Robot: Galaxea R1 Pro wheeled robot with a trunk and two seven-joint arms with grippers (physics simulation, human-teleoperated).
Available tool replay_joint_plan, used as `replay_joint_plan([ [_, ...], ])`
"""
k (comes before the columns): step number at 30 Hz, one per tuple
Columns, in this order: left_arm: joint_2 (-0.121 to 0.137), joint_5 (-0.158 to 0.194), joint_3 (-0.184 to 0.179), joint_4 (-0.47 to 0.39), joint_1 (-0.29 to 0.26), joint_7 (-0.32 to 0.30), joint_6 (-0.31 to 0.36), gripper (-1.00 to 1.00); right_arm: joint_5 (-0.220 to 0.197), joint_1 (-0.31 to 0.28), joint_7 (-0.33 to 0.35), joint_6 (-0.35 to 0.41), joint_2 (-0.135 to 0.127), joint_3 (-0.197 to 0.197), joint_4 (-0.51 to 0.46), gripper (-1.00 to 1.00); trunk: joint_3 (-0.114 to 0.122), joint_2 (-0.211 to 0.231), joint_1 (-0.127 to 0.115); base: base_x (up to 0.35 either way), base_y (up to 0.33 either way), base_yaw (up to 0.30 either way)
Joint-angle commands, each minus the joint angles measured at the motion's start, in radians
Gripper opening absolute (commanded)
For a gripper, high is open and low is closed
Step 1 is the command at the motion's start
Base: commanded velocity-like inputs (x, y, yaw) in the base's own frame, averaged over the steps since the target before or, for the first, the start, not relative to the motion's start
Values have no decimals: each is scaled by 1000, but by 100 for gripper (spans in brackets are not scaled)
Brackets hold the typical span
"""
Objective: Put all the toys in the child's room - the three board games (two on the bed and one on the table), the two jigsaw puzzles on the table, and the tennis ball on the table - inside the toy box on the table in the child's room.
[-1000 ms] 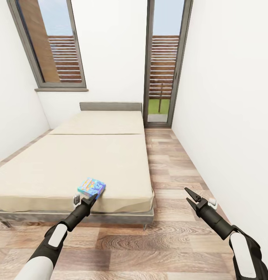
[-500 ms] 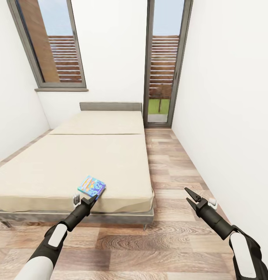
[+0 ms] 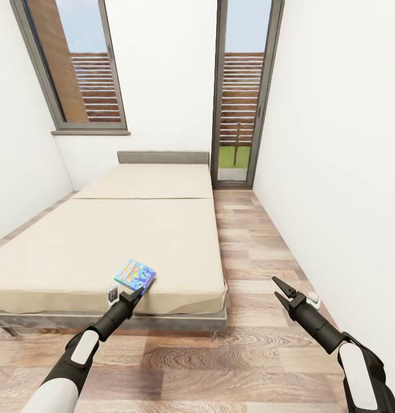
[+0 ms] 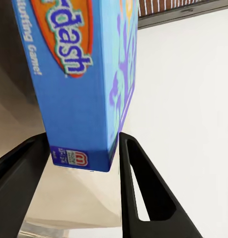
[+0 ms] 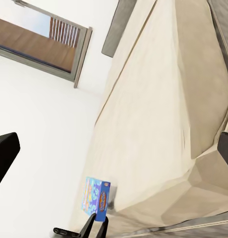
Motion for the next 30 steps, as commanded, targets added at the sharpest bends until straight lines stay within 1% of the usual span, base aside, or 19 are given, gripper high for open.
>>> replay_joint_plan([
  [1,0,3,1,1,-1,0,6,-100,0,-1,2,6,1,-3,0,100,2,7,-4,0,0,0],
  [11,0,3,1,-11,-1,-2,9,-100,0,-1,2,6,1,-3,0,100,34,77,-42,0,0,0],
  [13,1,3,0,-18,-1,-2,19,-100,0,-1,2,6,1,-3,0,100,40,91,-50,0,0,0],
  [17,1,-1,-8,-90,-1,-1,85,-100,0,-1,2,6,1,-3,0,100,52,119,-65,0,0,0],
  [18,0,-6,-12,-135,-1,0,125,-100,0,-1,2,6,1,-3,1,100,56,126,-69,0,0,0],
  [19,0,-7,-16,-169,-1,2,151,-100,0,-1,2,6,1,-3,1,100,59,133,-73,0,0,0],
  [20,0,-10,-29,-212,-1,5,182,-100,0,-1,2,6,1,-3,1,100,62,140,-77,0,0,0],
  [23,4,-20,-72,-269,-1,8,221,-100,0,-1,2,6,1,-3,0,100,71,161,-88,0,0,0],
  [24,13,-23,-82,-279,-1,9,230,-100,1,-1,2,6,1,-3,0,100,74,168,-92,0,0,0],
  [27,59,-27,-104,-296,-1,9,243,-100,1,-1,2,5,1,-3,0,100,84,189,-104,0,0,0],
  [30,118,-28,-137,-303,-1,7,265,-100,1,-1,2,4,2,-2,-1,100,93,210,-115,0,0,0],
])
